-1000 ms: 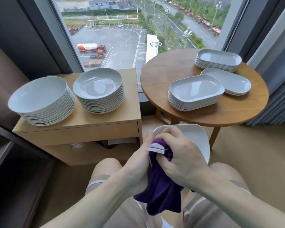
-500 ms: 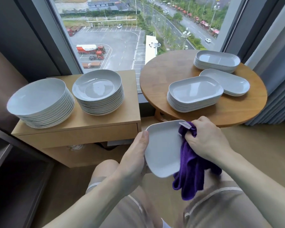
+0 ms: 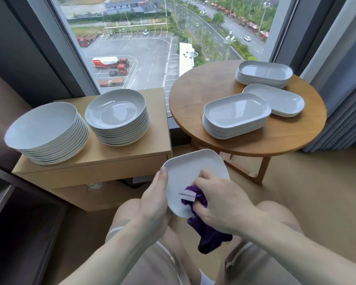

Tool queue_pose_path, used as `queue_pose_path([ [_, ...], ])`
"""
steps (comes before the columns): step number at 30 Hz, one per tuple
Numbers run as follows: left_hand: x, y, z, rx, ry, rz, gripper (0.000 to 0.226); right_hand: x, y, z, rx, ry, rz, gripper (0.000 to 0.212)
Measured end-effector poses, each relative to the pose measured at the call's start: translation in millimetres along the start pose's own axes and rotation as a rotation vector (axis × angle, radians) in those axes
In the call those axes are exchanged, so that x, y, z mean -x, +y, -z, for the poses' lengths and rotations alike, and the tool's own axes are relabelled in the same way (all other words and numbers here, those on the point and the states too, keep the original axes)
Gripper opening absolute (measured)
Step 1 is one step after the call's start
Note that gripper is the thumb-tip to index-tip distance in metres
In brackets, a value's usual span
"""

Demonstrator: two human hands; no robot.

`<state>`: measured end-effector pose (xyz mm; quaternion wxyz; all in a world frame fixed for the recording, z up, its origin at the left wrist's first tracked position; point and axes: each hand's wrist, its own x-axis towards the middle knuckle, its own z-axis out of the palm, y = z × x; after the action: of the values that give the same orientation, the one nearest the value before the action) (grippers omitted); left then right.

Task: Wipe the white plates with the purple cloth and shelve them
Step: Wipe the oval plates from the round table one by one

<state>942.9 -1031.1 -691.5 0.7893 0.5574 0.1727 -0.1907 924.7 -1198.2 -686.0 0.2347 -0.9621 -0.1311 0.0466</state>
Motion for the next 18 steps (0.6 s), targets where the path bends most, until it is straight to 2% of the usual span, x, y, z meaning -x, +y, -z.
queue_pose_path([
  [4,7,-7,-6,-0.022,0.016,0.059,0.056,7,-7,-1,-0.101,0.001,0.129,0.023],
  [8,13,-16,-28,0.026,-0.025,0.109,0.062,6,-4,6,-0.186,0.08,0.18,0.03],
  [11,10,-11,-52,0.096,-0.076,0.086,0.055,1,10,18,-0.24,0.183,0.158,0.024],
  [16,-2,0,-85,0.06,-0.146,0.021,0.052,-6,33,42,-0.293,0.425,0.07,0.028],
  [18,-8,1,-93,0.046,-0.142,-0.019,0.049,-11,45,51,-0.323,0.496,0.013,0.02],
])
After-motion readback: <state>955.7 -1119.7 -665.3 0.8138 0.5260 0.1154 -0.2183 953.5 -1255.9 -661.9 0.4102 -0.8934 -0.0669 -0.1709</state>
